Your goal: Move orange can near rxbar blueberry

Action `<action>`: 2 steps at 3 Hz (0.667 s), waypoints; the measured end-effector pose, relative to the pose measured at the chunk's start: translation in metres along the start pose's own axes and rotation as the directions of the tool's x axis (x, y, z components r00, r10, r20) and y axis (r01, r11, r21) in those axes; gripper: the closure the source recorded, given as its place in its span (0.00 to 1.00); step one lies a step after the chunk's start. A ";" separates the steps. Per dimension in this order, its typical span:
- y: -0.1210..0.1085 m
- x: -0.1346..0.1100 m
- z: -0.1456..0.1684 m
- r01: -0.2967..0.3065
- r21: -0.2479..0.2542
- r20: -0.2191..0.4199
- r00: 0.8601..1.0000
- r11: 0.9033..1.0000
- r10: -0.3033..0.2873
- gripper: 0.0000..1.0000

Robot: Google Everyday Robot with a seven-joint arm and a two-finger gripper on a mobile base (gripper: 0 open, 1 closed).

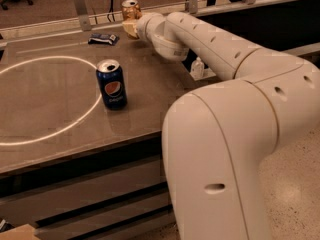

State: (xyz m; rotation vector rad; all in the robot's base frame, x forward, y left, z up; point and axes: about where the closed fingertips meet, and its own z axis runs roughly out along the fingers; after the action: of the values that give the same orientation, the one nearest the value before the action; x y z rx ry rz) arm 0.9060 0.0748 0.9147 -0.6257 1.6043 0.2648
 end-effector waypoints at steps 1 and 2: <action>0.001 0.000 0.013 -0.009 -0.017 -0.008 1.000 1.000 0.009 1.00; 0.003 0.002 0.021 -0.033 -0.041 -0.021 0.999 0.999 0.032 1.00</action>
Offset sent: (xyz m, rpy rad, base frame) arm 0.0410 0.0113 0.0062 0.0333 0.0869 0.0531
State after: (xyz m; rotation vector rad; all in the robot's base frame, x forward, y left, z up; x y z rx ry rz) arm 0.9225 0.0879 0.9094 -0.6365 1.6333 0.3173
